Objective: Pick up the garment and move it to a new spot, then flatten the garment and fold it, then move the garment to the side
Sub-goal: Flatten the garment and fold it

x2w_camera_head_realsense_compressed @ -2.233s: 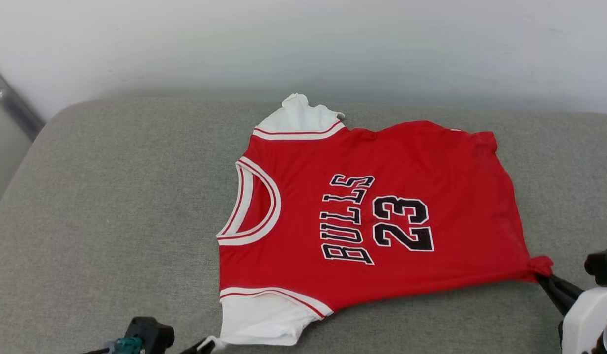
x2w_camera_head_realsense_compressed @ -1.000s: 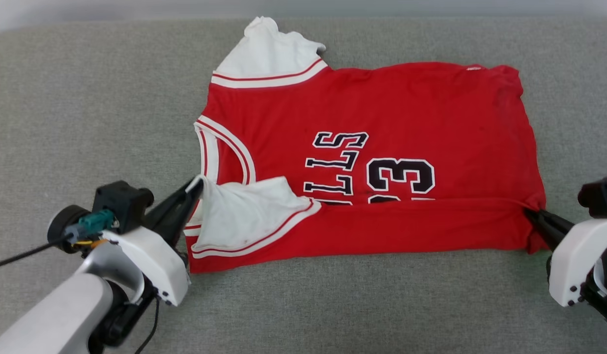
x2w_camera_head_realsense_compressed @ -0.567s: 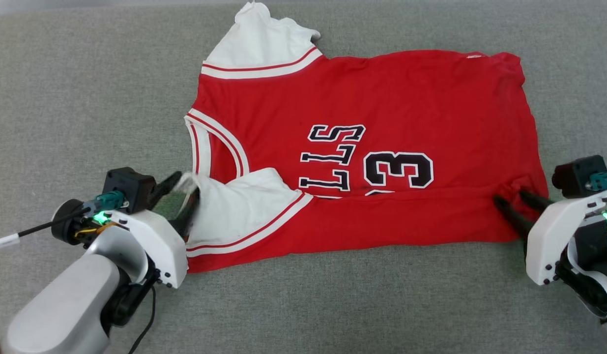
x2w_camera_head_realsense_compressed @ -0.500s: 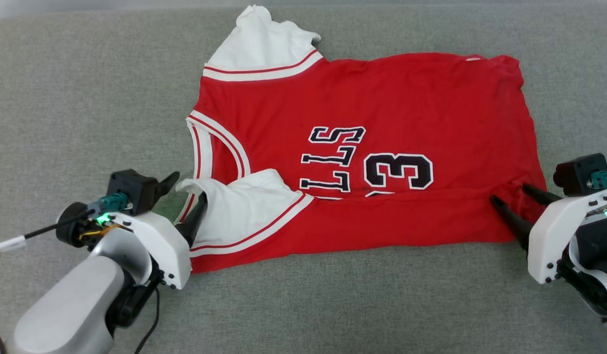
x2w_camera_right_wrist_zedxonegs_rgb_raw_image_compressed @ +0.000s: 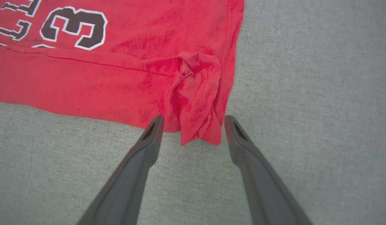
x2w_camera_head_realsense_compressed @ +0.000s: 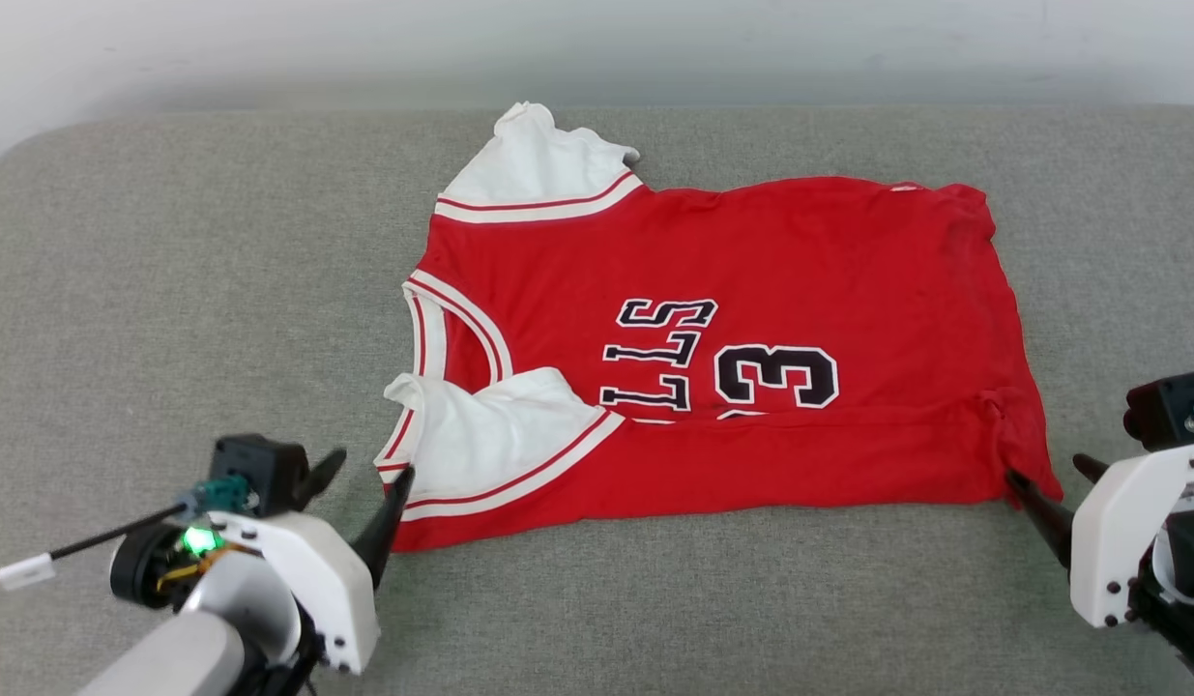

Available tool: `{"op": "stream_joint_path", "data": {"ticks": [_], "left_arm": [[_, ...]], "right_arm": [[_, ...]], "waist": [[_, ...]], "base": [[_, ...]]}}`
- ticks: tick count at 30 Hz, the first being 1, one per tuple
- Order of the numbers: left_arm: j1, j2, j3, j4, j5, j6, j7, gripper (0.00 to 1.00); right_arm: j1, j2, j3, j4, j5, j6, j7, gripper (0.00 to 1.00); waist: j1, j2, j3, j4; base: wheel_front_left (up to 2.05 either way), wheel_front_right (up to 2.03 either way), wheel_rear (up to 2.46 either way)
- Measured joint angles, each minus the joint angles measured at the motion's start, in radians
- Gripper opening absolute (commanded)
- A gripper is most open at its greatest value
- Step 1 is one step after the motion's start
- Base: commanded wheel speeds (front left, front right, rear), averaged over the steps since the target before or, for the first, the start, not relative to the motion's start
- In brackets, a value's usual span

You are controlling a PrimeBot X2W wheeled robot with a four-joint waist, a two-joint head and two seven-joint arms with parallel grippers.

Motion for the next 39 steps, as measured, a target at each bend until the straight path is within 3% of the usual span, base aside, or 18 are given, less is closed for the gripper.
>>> {"op": "stream_joint_path", "data": {"ticks": [5,9,16,22,23,24,25,26,30,39], "left_arm": [[0.053,0.054,-0.040,-0.098,0.011,0.077,0.119,1.00],[0.072,0.071,-0.052,-0.133,0.009,0.115,0.178,1.00],[0.076,0.059,-0.024,-0.109,-0.039,0.136,0.189,1.00],[0.070,0.049,-0.007,-0.074,-0.079,0.112,0.192,1.00],[0.069,0.050,-0.009,-0.070,-0.083,0.105,0.197,0.91],[0.065,0.050,-0.011,-0.064,-0.089,0.097,0.203,0.47],[0.061,0.051,-0.014,-0.060,-0.090,0.088,0.208,0.16],[0.057,0.052,-0.017,-0.055,-0.090,0.078,0.210,0.00],[0.052,0.039,-0.032,-0.037,-0.089,0.057,0.209,0.00],[0.053,0.041,-0.051,-0.109,-0.042,0.063,0.182,0.00]], "right_arm": [[0.071,0.077,-0.081,-0.130,-0.063,0.000,0.089,1.00],[0.107,0.107,-0.096,-0.218,-0.093,0.000,0.130,1.00],[0.129,0.127,-0.119,-0.309,-0.111,0.000,0.157,1.00],[0.135,0.135,-0.117,-0.325,-0.120,0.000,0.165,1.00],[0.134,0.136,-0.116,-0.327,-0.120,0.000,0.166,1.00],[0.134,0.135,-0.118,-0.328,-0.122,0.000,0.166,1.00],[0.134,0.135,-0.119,-0.328,-0.125,0.000,0.166,1.00],[0.134,0.133,-0.119,-0.328,-0.128,0.000,0.166,1.00],[0.131,0.122,-0.126,-0.324,-0.137,0.000,0.169,1.00],[0.093,0.095,-0.158,-0.235,-0.172,0.000,0.201,1.00]], "waist": [[-0.0001,0.0000,0.005,-0.002],[-0.0001,0.0000,0.026,-0.011],[-0.0001,0.0000,0.069,-0.035],[-0.0001,0.0000,0.103,-0.056],[-0.0001,0.0000,0.106,-0.059],[-0.0001,0.0000,0.108,-0.062],[-0.0002,0.0000,0.109,-0.064],[-0.0001,0.0000,0.108,-0.064],[-0.0001,0.0000,0.093,-0.058],[0.0000,0.0000,0.057,-0.005]], "base": [[0.00,0.00,0.00],[0.00,0.00,0.00],[0.00,0.00,0.00],[0.00,0.00,0.00],[0.00,0.00,0.00],[0.00,0.00,0.00],[0.00,0.00,0.00],[0.00,0.00,0.00],[0.00,0.00,0.00],[0.00,0.00,0.00]]}}
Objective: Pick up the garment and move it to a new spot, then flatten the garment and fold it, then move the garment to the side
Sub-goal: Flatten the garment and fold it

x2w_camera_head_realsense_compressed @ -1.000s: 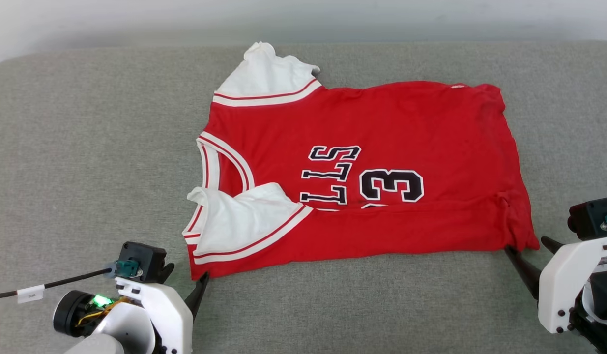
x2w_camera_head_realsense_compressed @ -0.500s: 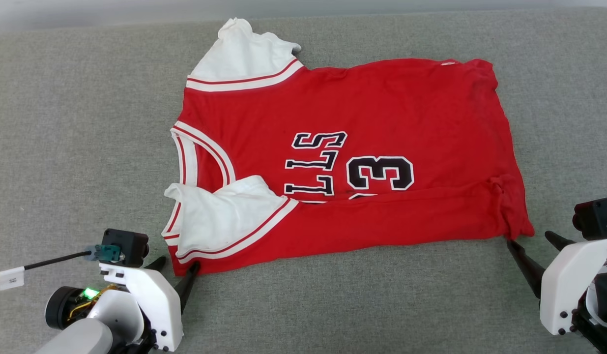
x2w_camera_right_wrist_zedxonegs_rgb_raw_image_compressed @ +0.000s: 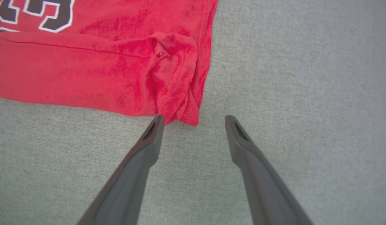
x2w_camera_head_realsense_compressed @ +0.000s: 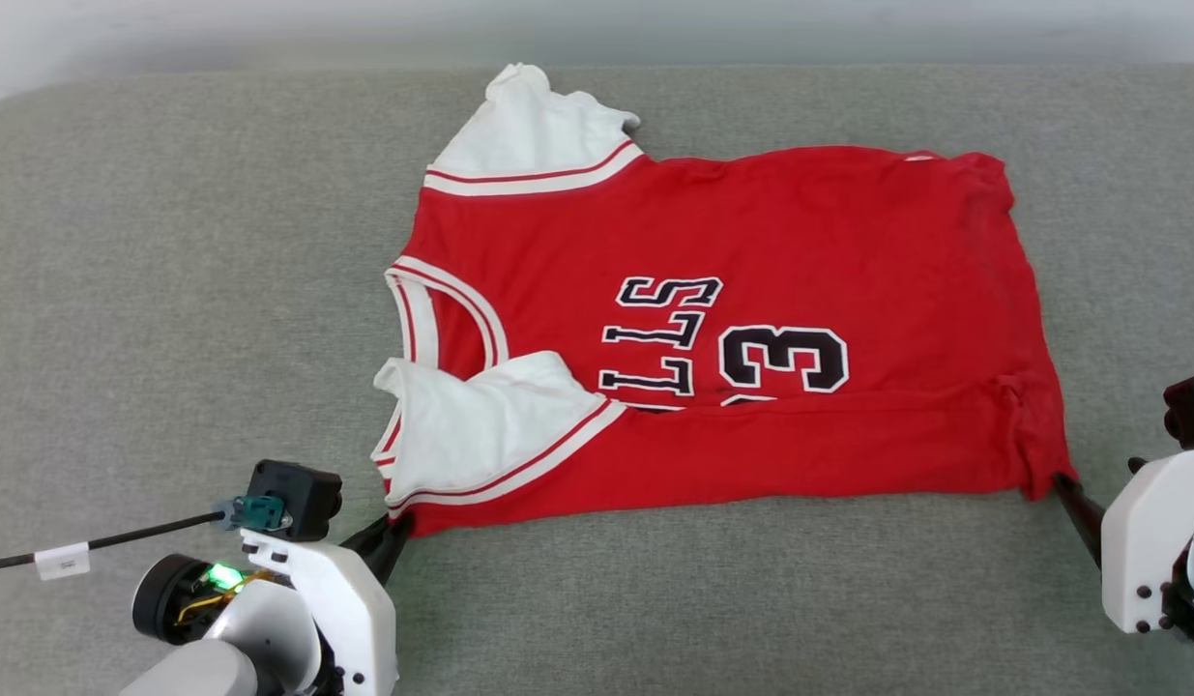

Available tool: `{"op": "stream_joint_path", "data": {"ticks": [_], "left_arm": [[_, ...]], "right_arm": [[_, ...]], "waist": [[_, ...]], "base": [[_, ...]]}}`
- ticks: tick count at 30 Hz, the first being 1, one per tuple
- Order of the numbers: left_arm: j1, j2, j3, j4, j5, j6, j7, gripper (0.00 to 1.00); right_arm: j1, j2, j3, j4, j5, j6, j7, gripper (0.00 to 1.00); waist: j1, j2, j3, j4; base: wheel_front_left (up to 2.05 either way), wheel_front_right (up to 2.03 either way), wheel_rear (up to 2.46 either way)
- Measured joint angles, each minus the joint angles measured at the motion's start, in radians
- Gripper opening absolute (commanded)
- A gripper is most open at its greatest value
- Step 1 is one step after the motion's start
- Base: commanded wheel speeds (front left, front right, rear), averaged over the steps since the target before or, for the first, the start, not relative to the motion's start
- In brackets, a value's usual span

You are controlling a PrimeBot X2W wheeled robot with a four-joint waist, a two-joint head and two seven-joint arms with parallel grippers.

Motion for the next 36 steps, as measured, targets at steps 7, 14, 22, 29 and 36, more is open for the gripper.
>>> {"op": "stream_joint_path", "data": {"ticks": [7,14,22,29,36], "left_arm": [[-0.006,0.020,0.002,-0.113,0.028,0.021,0.001,0.00],[-0.022,0.039,0.002,-0.173,0.045,0.037,0.014,0.00],[-0.023,0.053,-0.007,-0.160,0.052,0.037,0.032,0.00],[-0.020,0.053,-0.013,-0.129,0.039,0.029,0.034,0.00],[0.033,0.068,-0.012,-0.119,0.012,0.029,0.021,0.00]], "right_arm": [[-0.064,0.022,-0.008,0.111,-0.013,0.000,0.025,1.00],[-0.114,0.039,-0.028,0.201,-0.053,0.000,0.018,1.00],[-0.140,0.033,0.004,0.251,-0.038,0.000,-0.001,0.00],[-0.142,0.024,0.010,0.283,-0.016,0.001,-0.023,0.00],[-0.051,-0.016,0.008,0.248,0.016,0.001,-0.001,0.00]], "waist": [[0.0001,0.0000,0.020,0.037],[0.0001,0.0000,0.057,0.064],[0.0000,0.0000,0.080,0.075],[0.0001,0.0000,0.039,0.065],[0.0001,0.0000,-0.032,0.050]], "base": [[0.00,0.00,0.00],[0.00,0.00,0.00],[0.00,0.00,0.00],[0.00,0.00,0.00],[0.00,0.00,0.00]]}}
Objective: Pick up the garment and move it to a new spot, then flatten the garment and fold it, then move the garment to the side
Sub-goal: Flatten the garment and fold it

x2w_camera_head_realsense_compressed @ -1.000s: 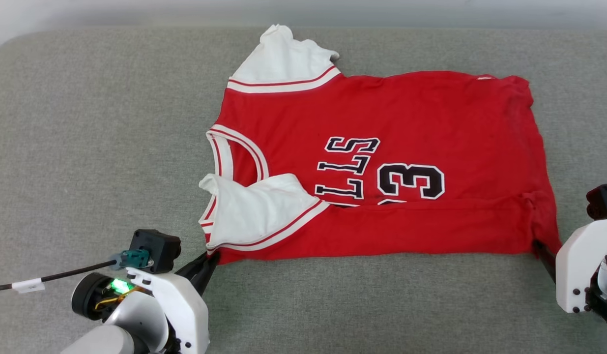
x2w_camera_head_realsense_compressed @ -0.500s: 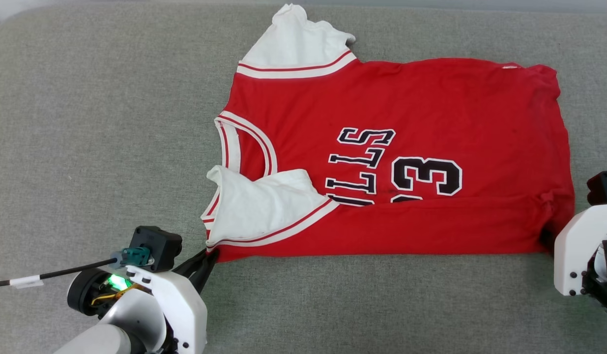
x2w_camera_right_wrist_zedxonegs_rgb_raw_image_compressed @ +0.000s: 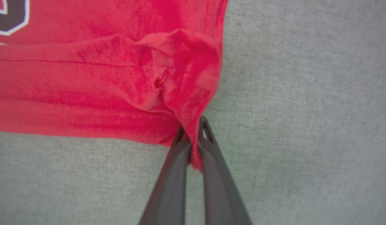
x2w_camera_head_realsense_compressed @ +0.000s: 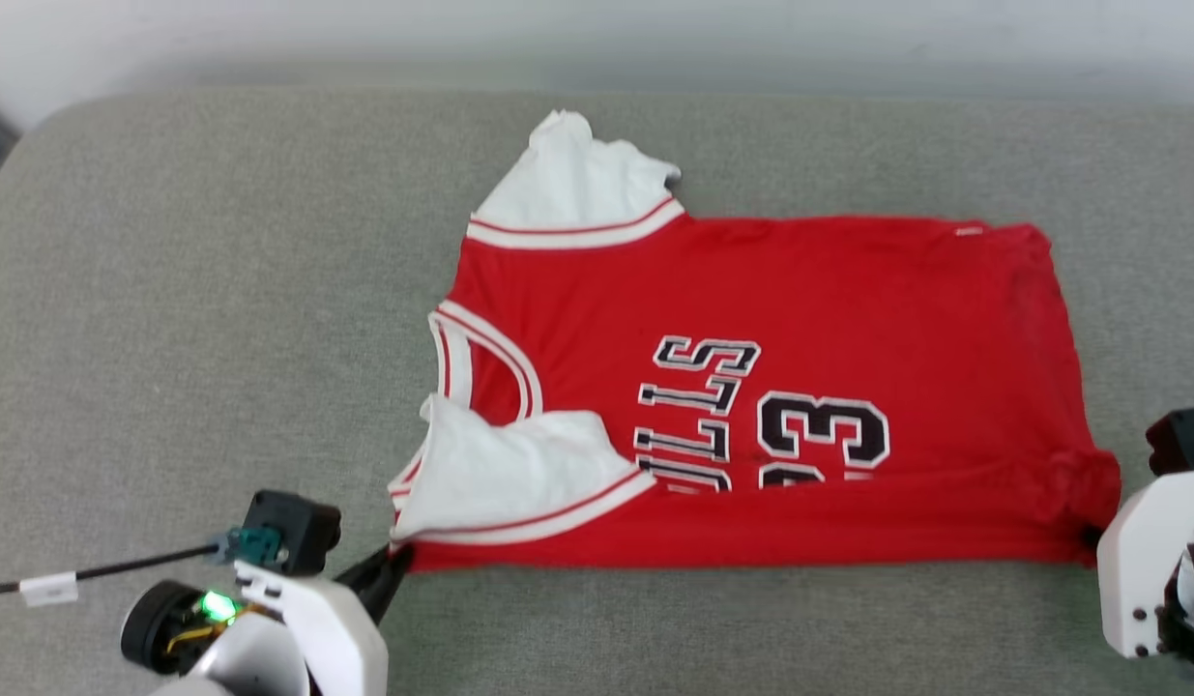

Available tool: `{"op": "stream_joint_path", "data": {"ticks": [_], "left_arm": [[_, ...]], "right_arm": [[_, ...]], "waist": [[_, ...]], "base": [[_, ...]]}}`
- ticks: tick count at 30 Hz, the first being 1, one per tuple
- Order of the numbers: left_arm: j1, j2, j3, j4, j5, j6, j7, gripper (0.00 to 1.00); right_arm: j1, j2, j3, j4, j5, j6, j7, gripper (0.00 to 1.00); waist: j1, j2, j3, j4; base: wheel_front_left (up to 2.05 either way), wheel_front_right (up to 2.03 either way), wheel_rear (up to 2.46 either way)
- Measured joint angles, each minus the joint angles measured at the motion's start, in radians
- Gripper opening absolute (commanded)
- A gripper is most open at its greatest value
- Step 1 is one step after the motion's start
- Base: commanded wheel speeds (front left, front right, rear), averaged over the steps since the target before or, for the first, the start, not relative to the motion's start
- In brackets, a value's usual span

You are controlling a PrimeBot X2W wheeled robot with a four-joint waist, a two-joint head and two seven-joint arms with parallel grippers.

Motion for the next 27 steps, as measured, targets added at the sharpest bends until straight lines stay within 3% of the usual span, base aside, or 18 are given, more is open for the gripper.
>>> {"op": "stream_joint_path", "data": {"ticks": [7,14,18,19,20,21,27], "left_arm": [[0.098,0.040,-0.022,-0.022,-0.016,0.008,-0.004,0.00],[0.134,0.018,-0.048,-0.007,-0.037,-0.004,-0.010,0.00],[0.134,-0.005,-0.068,0.035,-0.051,-0.041,-0.007,0.00],[0.134,-0.006,-0.074,0.049,-0.048,-0.047,-0.006,0.26],[0.134,-0.009,-0.077,0.060,-0.048,-0.053,-0.007,0.69],[0.133,-0.015,-0.078,0.072,-0.048,-0.056,-0.010,1.00],[0.105,-0.048,-0.044,0.118,-0.024,-0.081,-0.120,1.00]], "right_arm": [[0.137,-0.024,-0.024,-0.105,0.012,0.000,0.055,0.00],[0.224,-0.006,-0.060,-0.158,0.012,0.000,0.061,0.00],[0.226,0.017,-0.052,-0.142,0.012,0.000,0.071,0.01],[0.226,0.021,-0.047,-0.136,0.012,0.000,0.071,0.21],[0.226,0.021,-0.043,-0.133,0.010,0.000,0.067,0.95],[0.224,0.021,-0.044,-0.129,0.000,0.000,0.057,1.00],[0.187,0.021,-0.049,-0.134,-0.007,0.000,-0.035,1.00]], "waist": [[0.0000,0.0000,-0.054,-0.017],[0.0000,0.0000,-0.060,-0.019],[0.0000,0.0000,-0.058,-0.022],[0.0000,0.0000,-0.059,-0.023],[0.0000,0.0000,-0.059,-0.023],[0.0000,0.0000,-0.058,-0.024],[-0.0001,0.0000,-0.065,-0.022]], "base": [[0.00,0.00,0.00],[0.00,0.00,0.00],[0.00,0.00,0.00],[0.00,0.00,0.00],[0.00,0.00,0.00],[0.00,0.00,0.00],[0.00,0.00,0.00]]}}
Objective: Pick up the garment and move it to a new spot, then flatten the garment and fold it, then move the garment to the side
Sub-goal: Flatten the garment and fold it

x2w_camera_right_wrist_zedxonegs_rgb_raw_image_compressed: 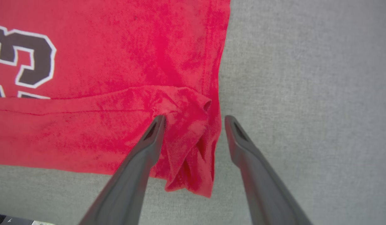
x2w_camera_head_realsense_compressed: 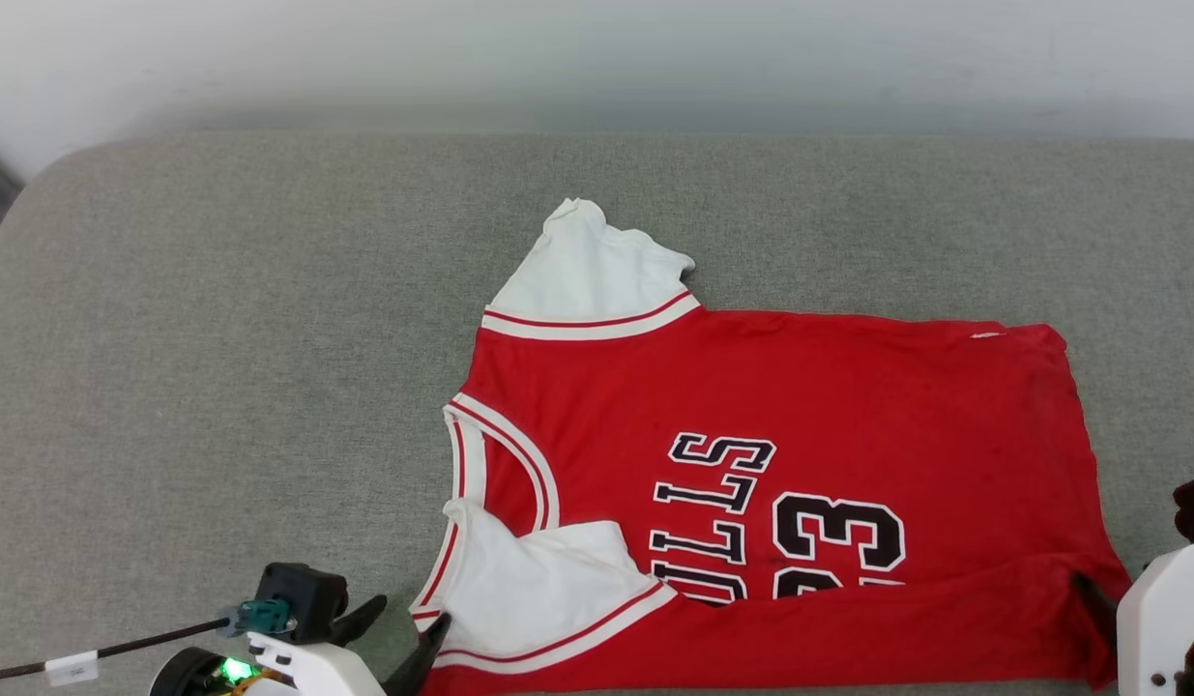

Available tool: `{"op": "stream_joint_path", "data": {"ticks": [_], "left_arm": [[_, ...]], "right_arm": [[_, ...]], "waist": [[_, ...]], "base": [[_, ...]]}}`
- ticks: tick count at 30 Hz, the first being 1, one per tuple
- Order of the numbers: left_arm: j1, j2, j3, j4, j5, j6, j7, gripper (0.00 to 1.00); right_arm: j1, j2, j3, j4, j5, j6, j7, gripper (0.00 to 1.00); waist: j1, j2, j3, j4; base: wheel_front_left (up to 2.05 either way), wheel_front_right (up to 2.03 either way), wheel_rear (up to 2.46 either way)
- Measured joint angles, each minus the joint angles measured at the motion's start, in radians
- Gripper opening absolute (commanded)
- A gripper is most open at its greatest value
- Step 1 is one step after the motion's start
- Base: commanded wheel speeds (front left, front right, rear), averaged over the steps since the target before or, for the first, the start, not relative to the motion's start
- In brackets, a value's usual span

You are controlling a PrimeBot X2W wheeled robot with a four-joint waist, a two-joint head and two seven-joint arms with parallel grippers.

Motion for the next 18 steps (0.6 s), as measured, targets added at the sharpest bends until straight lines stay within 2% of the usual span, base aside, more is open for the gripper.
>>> {"op": "stream_joint_path", "data": {"ticks": [3,7,11,13,18], "left_arm": [[-0.009,-0.014,0.032,0.011,0.007,0.001,-0.072,1.00],[-0.029,-0.057,0.104,-0.007,0.020,0.019,-0.224,1.00],[-0.051,-0.076,0.148,-0.030,0.090,0.032,-0.361,1.00],[-0.059,-0.092,0.187,-0.038,0.122,0.046,-0.391,1.00],[-0.037,-0.143,0.265,-0.062,0.190,0.043,-0.403,1.00]], "right_arm": [[-0.019,-0.006,-0.009,-0.027,0.000,0.000,-0.069,1.00],[-0.039,-0.005,-0.031,-0.070,-0.002,0.000,-0.178,1.00],[-0.060,0.024,-0.042,-0.115,-0.012,0.000,-0.330,1.00],[-0.062,0.046,-0.041,-0.130,-0.027,0.000,-0.413,1.00],[-0.047,0.120,-0.030,-0.161,-0.070,0.000,-0.615,1.00]], "waist": [[0.0000,0.0000,-0.015,0.002],[0.0001,0.0000,-0.037,0.002],[0.0001,0.0000,-0.049,0.002],[0.0000,0.0000,-0.052,0.001],[0.0001,0.0000,-0.059,-0.006]], "base": [[0.00,0.00,0.00],[0.00,0.00,0.00],[0.00,0.00,0.00],[0.00,0.00,0.00],[0.00,0.00,0.00]]}}
